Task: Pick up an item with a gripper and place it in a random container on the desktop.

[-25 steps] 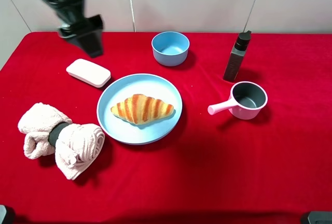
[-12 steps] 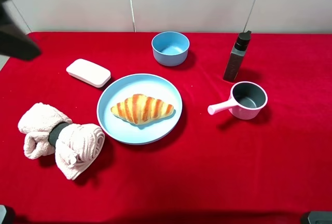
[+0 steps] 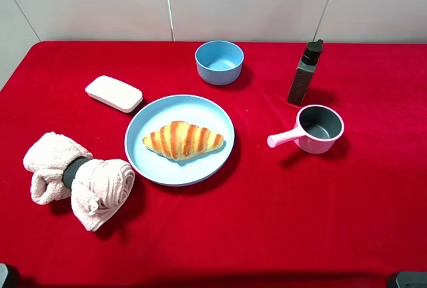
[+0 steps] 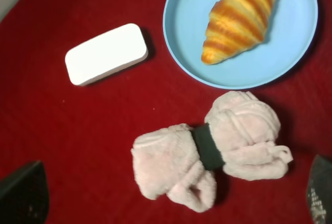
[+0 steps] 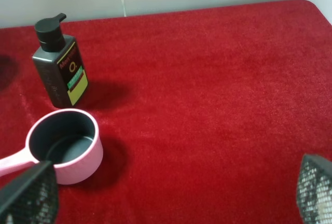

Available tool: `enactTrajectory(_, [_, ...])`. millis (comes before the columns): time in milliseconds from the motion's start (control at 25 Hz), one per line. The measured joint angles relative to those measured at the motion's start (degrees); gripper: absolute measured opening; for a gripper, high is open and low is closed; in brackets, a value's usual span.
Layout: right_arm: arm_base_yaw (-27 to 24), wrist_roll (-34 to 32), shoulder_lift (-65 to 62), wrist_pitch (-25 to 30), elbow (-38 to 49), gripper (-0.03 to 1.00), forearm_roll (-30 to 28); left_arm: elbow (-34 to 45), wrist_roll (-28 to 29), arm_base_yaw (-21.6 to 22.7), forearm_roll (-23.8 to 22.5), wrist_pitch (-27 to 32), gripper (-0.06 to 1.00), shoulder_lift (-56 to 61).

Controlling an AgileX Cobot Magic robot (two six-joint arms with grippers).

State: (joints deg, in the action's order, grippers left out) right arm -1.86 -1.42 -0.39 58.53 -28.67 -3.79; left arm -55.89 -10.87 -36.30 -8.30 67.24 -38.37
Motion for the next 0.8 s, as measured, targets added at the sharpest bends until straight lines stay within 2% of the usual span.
enactTrajectory(120, [0.00, 0.00, 0.00, 0.00, 0.00, 0.69, 0.00, 3.41, 5.29, 1.31, 0.00, 0.00, 0.99, 4.46])
enactTrajectory(320, [0.00, 0.00, 0.00, 0.00, 0.00, 0.69, 0.00, 8.71, 10.23, 9.29, 0.00, 0.00, 0.99, 9.92])
enactTrajectory(600, [0.00, 0.00, 0.00, 0.00, 0.00, 0.69, 0.00, 15.02, 11.24, 22.40, 0.11, -0.13, 0.99, 17.50])
enactTrajectory(800, [0.00, 0.00, 0.00, 0.00, 0.00, 0.69, 0.00, 18.61, 11.29, 30.00, 1.31, -0.28, 0.99, 23.34])
